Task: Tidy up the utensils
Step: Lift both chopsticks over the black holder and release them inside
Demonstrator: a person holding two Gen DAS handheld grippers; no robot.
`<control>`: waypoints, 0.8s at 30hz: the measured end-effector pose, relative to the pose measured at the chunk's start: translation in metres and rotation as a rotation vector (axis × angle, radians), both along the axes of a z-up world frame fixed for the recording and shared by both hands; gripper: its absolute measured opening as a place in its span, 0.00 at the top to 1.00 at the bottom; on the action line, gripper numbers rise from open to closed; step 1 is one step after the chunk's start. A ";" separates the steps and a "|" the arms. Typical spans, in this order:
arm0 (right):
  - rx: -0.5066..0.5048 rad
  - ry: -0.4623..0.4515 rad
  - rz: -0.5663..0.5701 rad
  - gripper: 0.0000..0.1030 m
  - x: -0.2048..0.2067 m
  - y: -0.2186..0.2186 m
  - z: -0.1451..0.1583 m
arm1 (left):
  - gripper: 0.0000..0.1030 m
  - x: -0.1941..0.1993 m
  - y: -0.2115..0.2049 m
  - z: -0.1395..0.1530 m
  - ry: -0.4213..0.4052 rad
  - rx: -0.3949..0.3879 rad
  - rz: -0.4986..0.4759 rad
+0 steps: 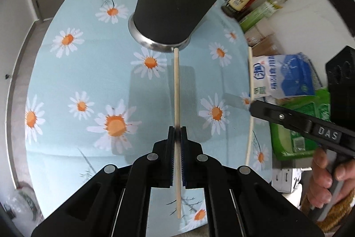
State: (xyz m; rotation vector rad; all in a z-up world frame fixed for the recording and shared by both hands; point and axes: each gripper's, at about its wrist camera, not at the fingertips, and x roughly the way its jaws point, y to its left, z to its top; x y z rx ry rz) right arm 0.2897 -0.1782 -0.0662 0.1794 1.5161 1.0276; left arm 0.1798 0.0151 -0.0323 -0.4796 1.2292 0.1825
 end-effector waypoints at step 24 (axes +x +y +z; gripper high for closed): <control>0.267 -0.338 -0.190 0.95 0.002 0.013 0.090 | 0.96 0.011 0.036 0.087 -0.353 -0.025 -0.159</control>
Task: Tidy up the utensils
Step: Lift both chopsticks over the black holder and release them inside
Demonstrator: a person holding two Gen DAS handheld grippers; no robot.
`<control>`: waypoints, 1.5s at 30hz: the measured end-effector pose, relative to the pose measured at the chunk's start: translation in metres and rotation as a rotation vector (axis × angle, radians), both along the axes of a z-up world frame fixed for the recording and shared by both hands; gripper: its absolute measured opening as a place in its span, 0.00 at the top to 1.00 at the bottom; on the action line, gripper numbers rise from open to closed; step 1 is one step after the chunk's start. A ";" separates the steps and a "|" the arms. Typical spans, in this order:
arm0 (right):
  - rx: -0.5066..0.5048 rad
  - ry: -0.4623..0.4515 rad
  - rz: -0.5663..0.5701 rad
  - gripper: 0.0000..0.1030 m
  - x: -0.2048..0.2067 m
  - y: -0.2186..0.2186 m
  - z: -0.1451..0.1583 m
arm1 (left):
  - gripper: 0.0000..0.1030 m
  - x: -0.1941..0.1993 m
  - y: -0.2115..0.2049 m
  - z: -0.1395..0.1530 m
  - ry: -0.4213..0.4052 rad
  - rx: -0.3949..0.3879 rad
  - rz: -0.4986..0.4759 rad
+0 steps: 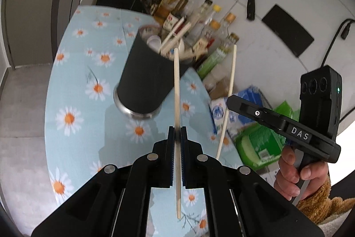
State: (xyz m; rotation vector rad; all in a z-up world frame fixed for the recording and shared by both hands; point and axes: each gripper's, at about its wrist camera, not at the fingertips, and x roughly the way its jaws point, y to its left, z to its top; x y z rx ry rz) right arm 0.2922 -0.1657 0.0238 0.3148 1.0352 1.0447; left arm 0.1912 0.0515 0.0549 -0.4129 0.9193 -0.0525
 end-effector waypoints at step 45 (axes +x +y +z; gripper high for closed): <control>0.221 -0.280 -0.175 0.94 0.093 0.046 0.060 | 0.96 0.113 0.041 0.083 -0.514 0.167 -0.032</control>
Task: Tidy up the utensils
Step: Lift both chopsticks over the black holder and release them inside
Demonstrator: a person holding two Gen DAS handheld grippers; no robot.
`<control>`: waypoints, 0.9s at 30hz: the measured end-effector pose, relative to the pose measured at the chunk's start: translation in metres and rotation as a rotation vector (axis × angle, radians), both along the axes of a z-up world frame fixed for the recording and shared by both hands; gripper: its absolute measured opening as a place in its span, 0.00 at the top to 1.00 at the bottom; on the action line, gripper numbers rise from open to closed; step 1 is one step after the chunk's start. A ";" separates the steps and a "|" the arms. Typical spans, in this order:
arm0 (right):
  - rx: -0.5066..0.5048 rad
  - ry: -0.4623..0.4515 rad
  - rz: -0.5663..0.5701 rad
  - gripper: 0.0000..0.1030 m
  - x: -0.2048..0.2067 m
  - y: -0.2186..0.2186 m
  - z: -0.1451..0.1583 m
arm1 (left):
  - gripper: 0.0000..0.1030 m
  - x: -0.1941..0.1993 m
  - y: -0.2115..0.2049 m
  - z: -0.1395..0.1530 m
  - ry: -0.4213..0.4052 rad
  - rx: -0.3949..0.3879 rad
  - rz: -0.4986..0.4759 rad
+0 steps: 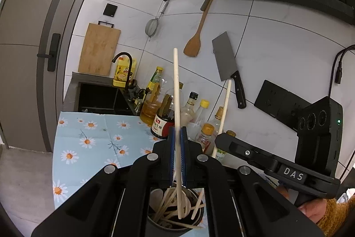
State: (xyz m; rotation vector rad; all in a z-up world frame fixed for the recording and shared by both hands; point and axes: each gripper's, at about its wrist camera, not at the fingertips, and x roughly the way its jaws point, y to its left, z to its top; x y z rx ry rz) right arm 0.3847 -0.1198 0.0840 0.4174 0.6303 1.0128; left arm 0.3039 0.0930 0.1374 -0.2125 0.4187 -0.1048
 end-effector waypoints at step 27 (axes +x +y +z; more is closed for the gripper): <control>-0.103 0.011 -0.002 0.94 -0.036 0.017 -0.047 | 0.96 -0.022 -0.009 -0.089 0.061 0.014 0.012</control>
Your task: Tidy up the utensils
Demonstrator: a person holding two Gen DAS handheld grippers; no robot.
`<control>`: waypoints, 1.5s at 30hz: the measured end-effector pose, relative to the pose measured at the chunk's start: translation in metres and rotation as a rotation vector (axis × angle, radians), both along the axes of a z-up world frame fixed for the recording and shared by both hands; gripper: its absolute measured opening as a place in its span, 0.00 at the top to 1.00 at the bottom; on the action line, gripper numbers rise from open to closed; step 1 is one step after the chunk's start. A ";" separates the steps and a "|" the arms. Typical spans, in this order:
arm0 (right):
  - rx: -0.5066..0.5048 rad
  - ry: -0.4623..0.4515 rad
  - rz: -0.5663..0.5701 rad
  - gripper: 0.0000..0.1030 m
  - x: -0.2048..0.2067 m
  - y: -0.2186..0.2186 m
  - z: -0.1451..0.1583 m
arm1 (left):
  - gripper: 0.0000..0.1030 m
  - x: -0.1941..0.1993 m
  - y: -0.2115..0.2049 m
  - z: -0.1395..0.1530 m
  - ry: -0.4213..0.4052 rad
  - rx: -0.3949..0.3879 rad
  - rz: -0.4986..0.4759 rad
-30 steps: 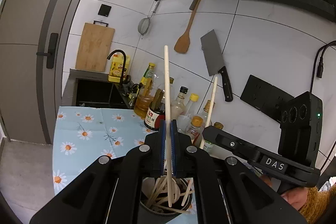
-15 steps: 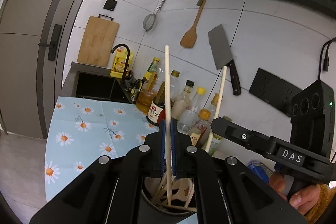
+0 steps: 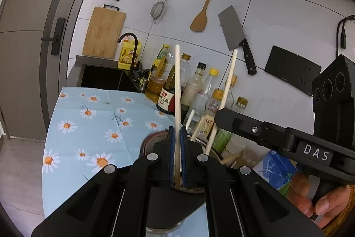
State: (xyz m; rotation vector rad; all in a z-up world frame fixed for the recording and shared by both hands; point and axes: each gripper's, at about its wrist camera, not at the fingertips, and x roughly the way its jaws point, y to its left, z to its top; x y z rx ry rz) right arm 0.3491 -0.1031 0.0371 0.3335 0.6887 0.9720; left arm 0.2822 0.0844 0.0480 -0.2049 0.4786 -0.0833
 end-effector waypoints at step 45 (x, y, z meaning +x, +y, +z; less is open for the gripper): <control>-0.062 -0.007 -0.045 0.05 -0.081 -0.131 0.015 | 0.06 -0.131 -0.084 0.038 0.117 0.148 0.158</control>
